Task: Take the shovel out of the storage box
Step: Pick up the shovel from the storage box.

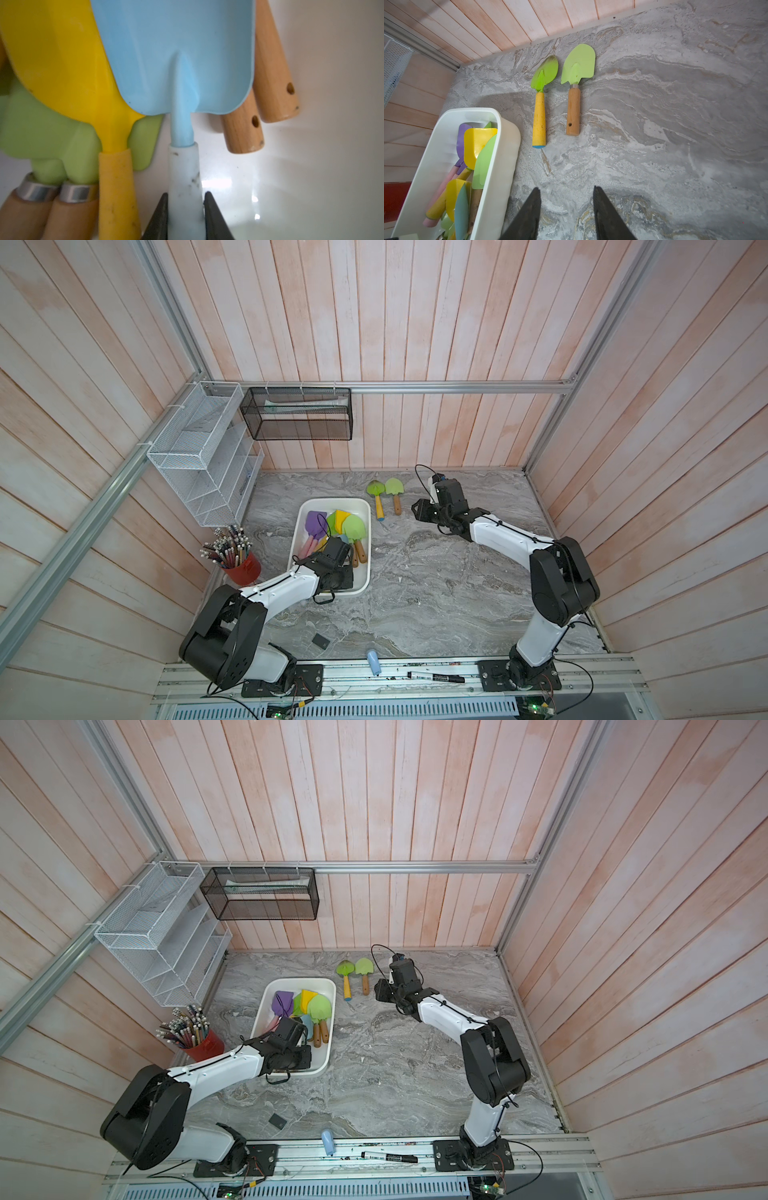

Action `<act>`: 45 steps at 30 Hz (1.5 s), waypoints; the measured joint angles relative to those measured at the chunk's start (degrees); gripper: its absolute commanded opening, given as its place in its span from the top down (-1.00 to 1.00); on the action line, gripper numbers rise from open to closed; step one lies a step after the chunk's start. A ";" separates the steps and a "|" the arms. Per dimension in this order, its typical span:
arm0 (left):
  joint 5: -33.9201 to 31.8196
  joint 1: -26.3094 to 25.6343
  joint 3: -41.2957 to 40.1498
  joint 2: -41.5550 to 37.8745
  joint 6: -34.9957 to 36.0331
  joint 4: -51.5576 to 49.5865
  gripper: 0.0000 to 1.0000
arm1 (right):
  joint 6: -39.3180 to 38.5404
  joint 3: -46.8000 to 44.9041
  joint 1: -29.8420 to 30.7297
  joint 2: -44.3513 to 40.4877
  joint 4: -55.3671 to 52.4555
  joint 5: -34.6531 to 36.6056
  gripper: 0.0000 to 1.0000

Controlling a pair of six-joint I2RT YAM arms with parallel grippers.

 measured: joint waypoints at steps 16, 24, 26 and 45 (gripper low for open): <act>13.53 7.43 3.74 -11.93 -2.19 0.07 0.74 | 0.87 -6.27 1.03 -9.22 2.34 -2.21 0.14; 27.67 12.74 2.23 -16.35 -5.70 7.98 0.74 | 2.86 -10.03 2.69 -10.05 7.65 -9.35 0.06; 31.56 14.99 0.70 -17.11 -7.48 11.08 0.73 | 4.37 -11.37 2.75 -10.05 10.40 -13.03 -0.02; 53.59 19.21 -5.33 -17.38 -21.29 34.62 0.71 | 18.14 -11.74 7.21 -5.75 33.48 -36.89 -0.23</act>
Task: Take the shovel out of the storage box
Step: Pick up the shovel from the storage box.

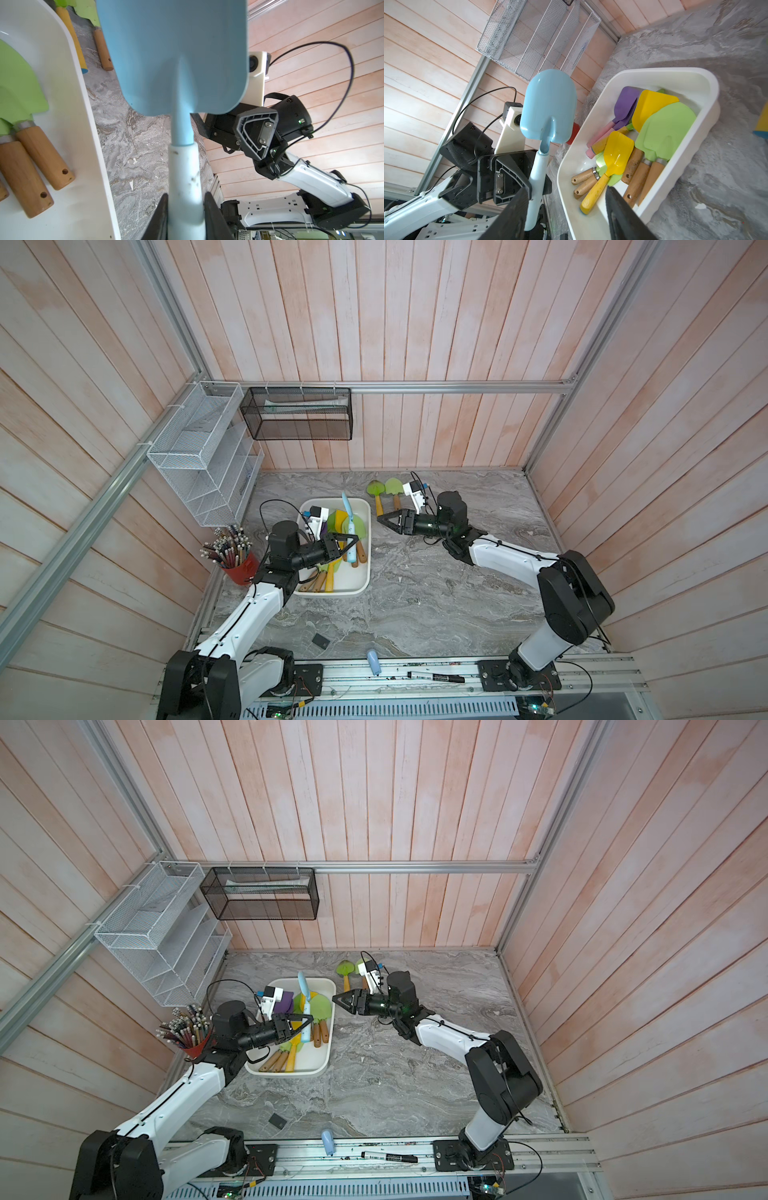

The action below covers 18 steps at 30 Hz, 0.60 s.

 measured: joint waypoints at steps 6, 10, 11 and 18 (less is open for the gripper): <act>3.61 -0.02 -0.44 1.18 -3.96 7.54 0.71 | 4.02 0.96 1.60 2.89 5.68 -3.52 -0.21; 4.96 -0.02 -0.59 1.79 -5.70 10.62 0.71 | 6.40 2.43 2.71 5.03 8.76 -4.79 -0.16; 5.16 -0.07 -0.63 1.90 -5.99 11.17 0.71 | 6.97 2.82 3.04 5.57 9.42 -4.98 -0.15; 5.35 -1.07 -1.29 2.45 -7.02 13.27 0.71 | 9.51 5.49 4.90 8.20 12.57 -5.73 -0.07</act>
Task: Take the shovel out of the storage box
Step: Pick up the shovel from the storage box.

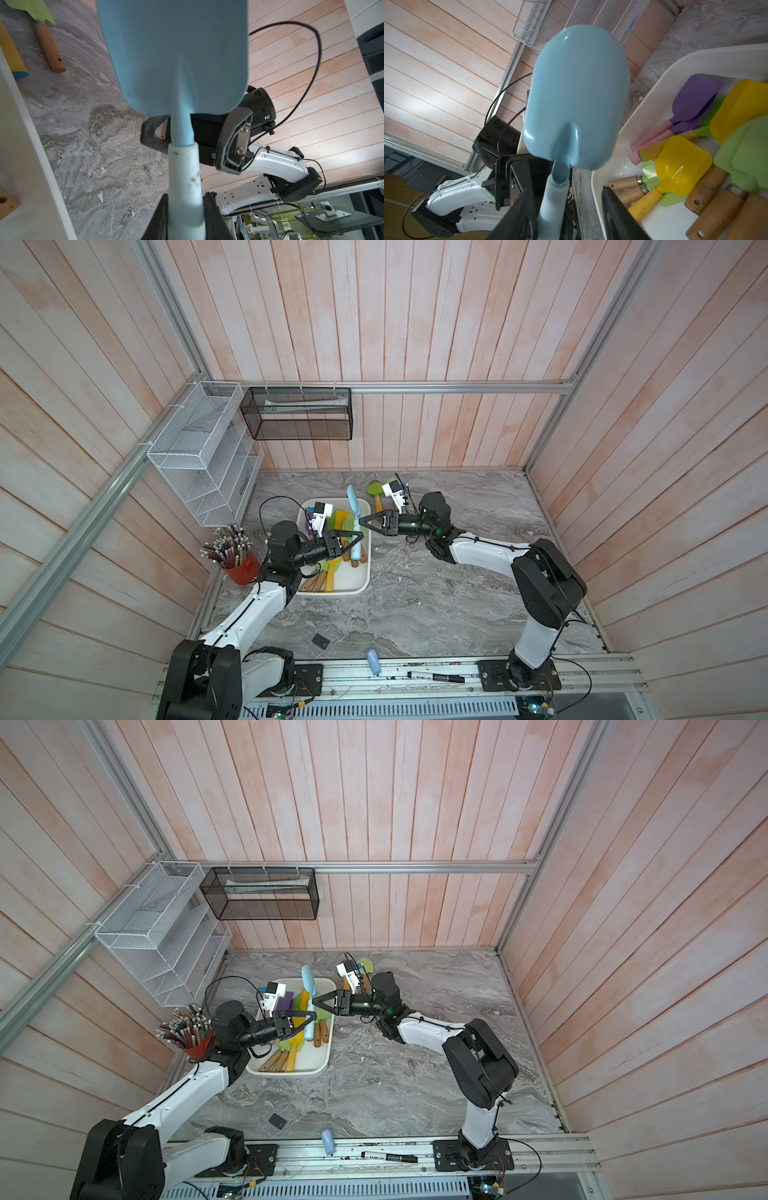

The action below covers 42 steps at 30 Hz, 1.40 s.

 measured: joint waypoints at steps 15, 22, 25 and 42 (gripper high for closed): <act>-0.31 -0.20 -1.01 0.00 0.02 0.59 0.71 | 2.93 2.71 1.40 2.97 2.58 -0.48 0.26; -0.44 -0.46 -1.05 0.24 0.02 1.36 0.71 | 3.87 4.09 2.27 4.37 3.17 -0.46 0.49; -0.42 -0.50 -1.11 0.24 0.37 1.75 0.68 | 4.22 4.09 2.27 4.46 3.08 -0.39 0.66; -1.14 -0.33 -1.14 -1.01 6.29 -5.44 -0.04 | 0.50 3.67 -0.50 2.58 -3.06 2.40 0.74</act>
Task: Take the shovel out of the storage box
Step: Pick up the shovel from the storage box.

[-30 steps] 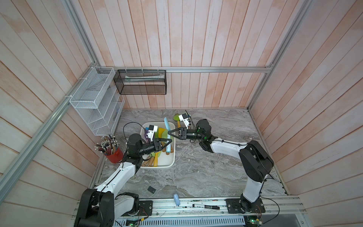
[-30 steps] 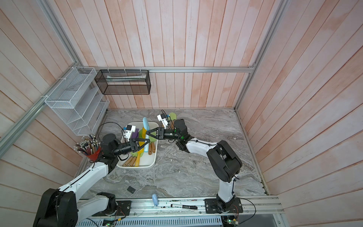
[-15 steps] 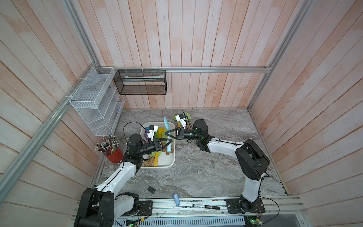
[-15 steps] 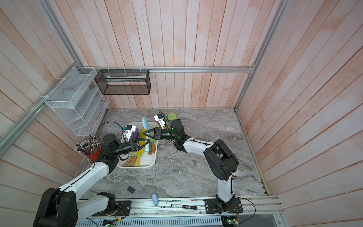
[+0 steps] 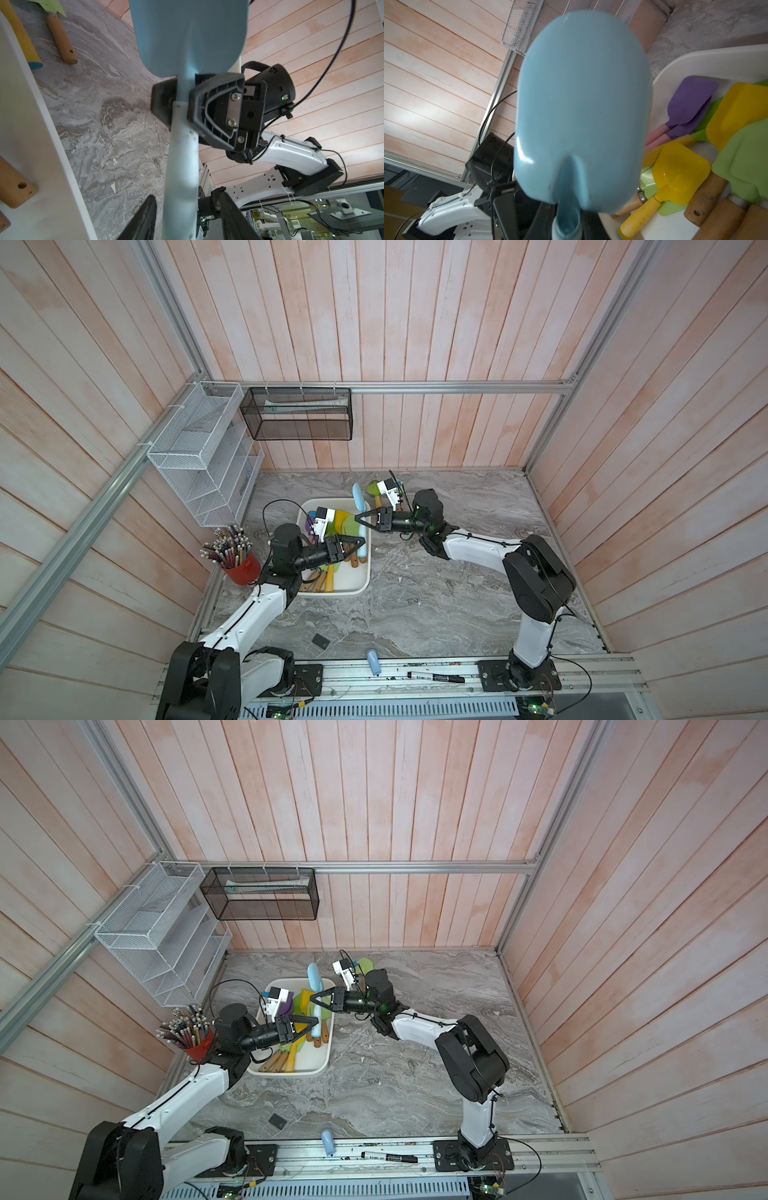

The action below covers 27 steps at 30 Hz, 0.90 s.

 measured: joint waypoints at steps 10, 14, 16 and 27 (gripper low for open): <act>-7.21 0.00 4.96 -0.50 9.92 -14.78 -0.05 | -4.35 -0.85 -7.08 -4.37 -8.07 2.36 0.71; -11.78 0.00 6.16 -0.72 13.35 -20.35 -0.05 | -8.74 1.31 -10.43 -4.63 -17.40 6.78 0.71; -14.08 0.00 6.27 -0.72 14.80 -22.86 -0.05 | -11.54 2.95 -12.02 -4.66 -23.19 10.47 0.71; -23.39 -0.20 6.32 -1.40 19.65 -32.17 -0.05 | -21.44 13.55 -18.05 -2.91 -40.59 22.34 0.72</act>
